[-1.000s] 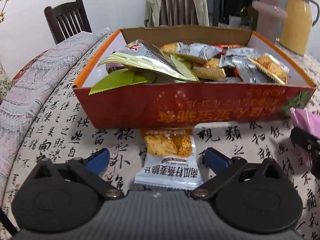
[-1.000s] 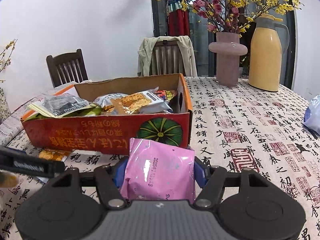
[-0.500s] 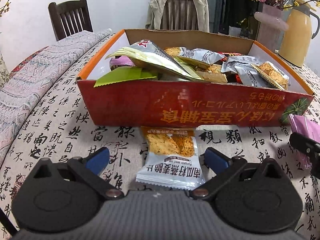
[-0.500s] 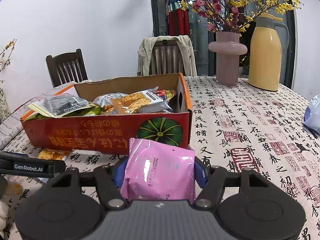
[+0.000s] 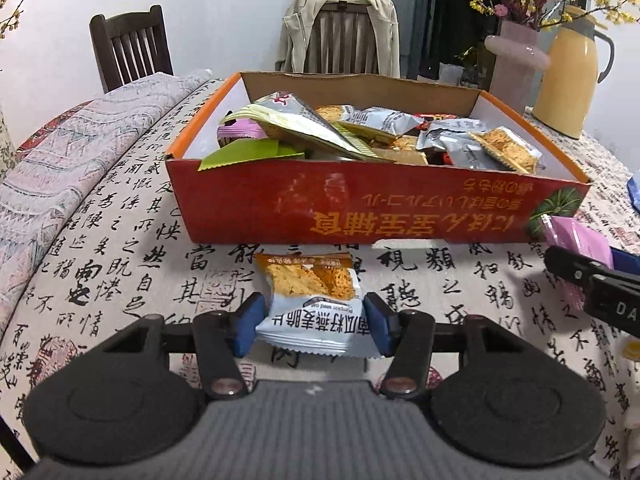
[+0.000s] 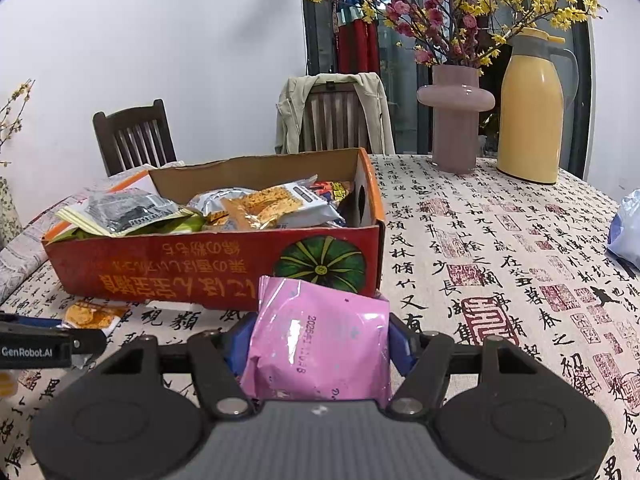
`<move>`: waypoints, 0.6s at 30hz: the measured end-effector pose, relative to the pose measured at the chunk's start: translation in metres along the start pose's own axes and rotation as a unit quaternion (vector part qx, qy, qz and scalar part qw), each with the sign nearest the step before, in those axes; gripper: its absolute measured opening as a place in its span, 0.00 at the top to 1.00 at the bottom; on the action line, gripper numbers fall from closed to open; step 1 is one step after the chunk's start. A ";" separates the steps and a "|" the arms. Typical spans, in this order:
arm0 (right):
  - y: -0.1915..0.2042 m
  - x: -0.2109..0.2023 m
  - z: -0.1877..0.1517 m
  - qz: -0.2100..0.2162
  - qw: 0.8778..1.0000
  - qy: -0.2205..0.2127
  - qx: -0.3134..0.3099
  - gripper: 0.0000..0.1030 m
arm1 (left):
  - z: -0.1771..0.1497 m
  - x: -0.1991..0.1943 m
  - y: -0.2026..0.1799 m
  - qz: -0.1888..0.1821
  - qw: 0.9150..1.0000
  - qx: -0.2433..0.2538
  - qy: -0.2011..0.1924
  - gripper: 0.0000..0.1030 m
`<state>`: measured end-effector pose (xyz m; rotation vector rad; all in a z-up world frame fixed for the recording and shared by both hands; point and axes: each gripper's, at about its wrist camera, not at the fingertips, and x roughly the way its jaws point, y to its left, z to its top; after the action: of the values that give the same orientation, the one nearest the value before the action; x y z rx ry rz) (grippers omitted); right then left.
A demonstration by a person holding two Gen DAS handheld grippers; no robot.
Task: Organize snacks
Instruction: 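Grasp the white-and-orange cracker packet with the left tool while the right tool holds the pink packet, then carry the pink and cracker packets into the box and open both tools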
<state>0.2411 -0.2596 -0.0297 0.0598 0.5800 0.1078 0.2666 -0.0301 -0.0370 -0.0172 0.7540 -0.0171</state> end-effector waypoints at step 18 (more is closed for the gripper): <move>0.006 -0.037 0.018 0.018 0.997 -0.070 -0.006 0.36 | 0.023 -0.050 -0.008 -0.061 0.995 -0.008 -0.075 0.72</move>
<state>0.2198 -0.2584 0.0064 0.0648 0.4382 0.1402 0.2460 -0.0365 0.0145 -0.0790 0.6021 -0.1242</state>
